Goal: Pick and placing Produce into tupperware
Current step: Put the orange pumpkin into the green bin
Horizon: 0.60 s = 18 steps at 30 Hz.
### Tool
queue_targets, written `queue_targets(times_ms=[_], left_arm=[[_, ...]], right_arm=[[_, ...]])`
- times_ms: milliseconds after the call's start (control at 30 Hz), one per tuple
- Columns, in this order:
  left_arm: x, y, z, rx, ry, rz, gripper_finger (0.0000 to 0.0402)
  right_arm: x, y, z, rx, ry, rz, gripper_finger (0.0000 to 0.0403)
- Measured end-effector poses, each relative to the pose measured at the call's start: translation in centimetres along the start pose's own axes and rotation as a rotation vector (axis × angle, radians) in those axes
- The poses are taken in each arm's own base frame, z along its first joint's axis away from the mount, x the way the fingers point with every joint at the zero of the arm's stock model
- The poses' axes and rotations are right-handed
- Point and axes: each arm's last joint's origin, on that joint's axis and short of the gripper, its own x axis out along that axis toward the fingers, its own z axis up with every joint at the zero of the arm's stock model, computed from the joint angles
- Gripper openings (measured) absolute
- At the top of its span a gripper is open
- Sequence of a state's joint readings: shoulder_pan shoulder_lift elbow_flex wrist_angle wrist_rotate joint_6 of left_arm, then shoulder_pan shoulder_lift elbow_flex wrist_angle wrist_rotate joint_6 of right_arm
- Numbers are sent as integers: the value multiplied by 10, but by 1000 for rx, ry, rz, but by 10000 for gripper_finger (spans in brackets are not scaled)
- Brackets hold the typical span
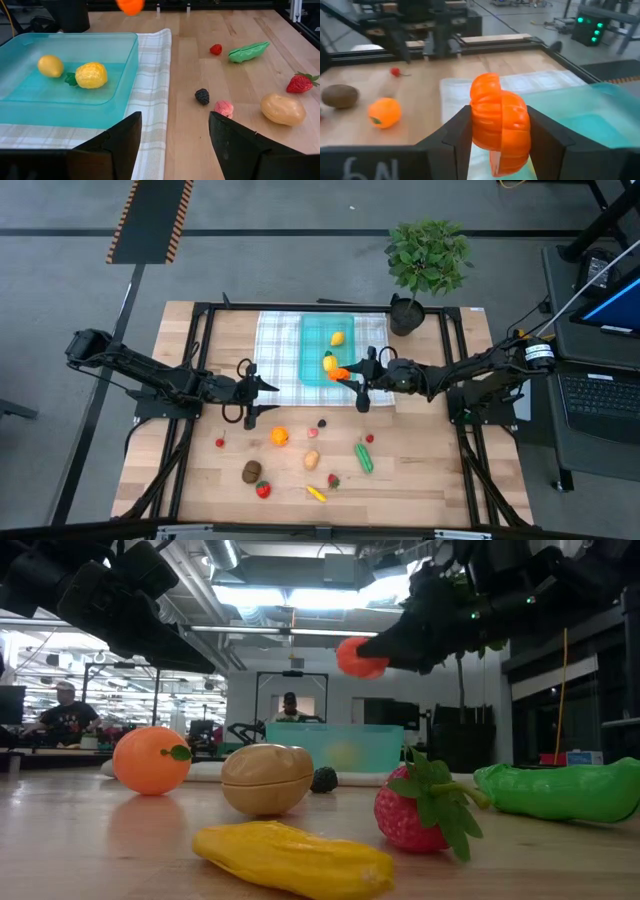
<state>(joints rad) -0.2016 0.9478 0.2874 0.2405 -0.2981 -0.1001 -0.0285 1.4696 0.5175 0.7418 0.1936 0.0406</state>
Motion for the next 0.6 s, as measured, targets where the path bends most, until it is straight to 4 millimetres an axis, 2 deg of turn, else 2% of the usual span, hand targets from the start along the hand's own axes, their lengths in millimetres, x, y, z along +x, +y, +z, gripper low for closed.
queue_targets(times_ms=[233,467,600], left_arm=[[0,0,0,-2,0,0,218],[0,0,0,-2,0,0,223],[0,0,0,-2,0,0,219]], right_arm=[[4,-28,-1,46,26,-102,153],[11,-55,15,73,-13,-209,153],[21,-62,26,63,67,-182,153]])
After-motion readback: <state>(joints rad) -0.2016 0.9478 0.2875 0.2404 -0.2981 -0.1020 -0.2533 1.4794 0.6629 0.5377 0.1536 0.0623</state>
